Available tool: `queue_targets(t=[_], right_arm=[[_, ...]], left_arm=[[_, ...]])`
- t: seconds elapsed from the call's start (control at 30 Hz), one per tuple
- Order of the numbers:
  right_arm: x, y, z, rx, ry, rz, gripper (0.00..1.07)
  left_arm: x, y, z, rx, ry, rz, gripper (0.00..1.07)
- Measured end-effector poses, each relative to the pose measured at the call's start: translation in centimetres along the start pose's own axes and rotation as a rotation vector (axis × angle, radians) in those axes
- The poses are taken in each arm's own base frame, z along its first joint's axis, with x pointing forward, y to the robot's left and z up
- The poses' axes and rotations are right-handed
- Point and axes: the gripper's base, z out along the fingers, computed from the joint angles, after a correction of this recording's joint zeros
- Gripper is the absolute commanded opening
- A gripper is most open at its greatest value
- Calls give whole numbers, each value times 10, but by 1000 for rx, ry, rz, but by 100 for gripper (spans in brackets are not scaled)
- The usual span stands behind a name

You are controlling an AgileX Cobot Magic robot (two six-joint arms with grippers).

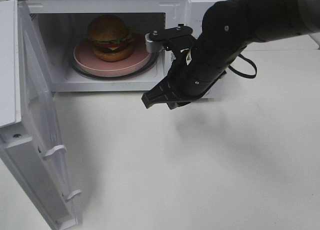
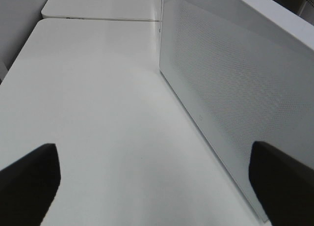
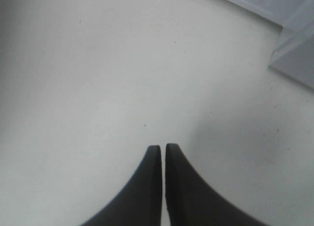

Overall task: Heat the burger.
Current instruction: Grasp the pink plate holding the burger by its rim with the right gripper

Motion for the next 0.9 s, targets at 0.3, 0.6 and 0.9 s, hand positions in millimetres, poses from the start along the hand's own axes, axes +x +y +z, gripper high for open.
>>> queue_targets(t=[0.3,0.6,0.9], right_arm=[[-11,-2,-14,-10,64,-694,4],[-21,-6,-21,31,62,-1056,10],[-29,-12,-24,128,49,-1196,34]], left_arm=[[0,0,0,0,0,0,100],[0,0,0,0,0,0,100],[0,0,0,0,0,0,100]])
